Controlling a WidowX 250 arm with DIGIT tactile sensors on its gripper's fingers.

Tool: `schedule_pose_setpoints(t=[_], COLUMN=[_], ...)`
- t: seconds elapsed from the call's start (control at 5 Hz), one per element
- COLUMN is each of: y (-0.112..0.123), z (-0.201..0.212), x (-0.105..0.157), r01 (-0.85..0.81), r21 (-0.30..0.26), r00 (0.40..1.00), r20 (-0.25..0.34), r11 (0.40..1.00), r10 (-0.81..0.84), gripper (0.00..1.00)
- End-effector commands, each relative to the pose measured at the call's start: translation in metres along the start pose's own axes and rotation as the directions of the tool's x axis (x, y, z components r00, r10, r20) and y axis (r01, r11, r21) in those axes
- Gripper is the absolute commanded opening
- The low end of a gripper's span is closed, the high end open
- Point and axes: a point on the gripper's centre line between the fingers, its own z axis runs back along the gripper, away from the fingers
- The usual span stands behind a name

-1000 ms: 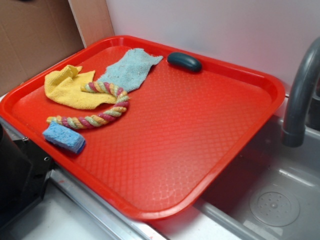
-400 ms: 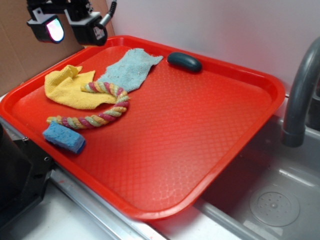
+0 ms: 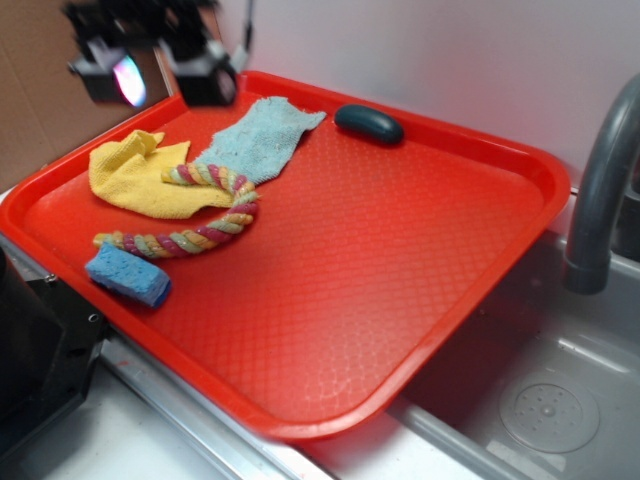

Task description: Grab the multicolored rope.

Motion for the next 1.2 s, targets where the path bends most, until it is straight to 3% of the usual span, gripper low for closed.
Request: schedule_pose_setpoints(t=[0.0, 0.4, 0.6, 1.0], y=[-0.02, -0.023, -0.023, -0.023], z=[-0.062, -0.088, -0.082, -0.062], x=[0.015, 0.01, 0.009, 0.011], r01=[-0.185, -0.181, -0.195, -0.017], r21=[0.015, 0.013, 0.002, 0.031], r00=[0.982, 0.983, 0.98, 1.0], r20=[0.024, -0.033, -0.033, -0.012], r11=[0.983, 0.983, 0.981, 0.999], r10=[0.185, 0.181, 0.195, 0.017], gripper=[1.0, 1.0, 0.0, 0.0])
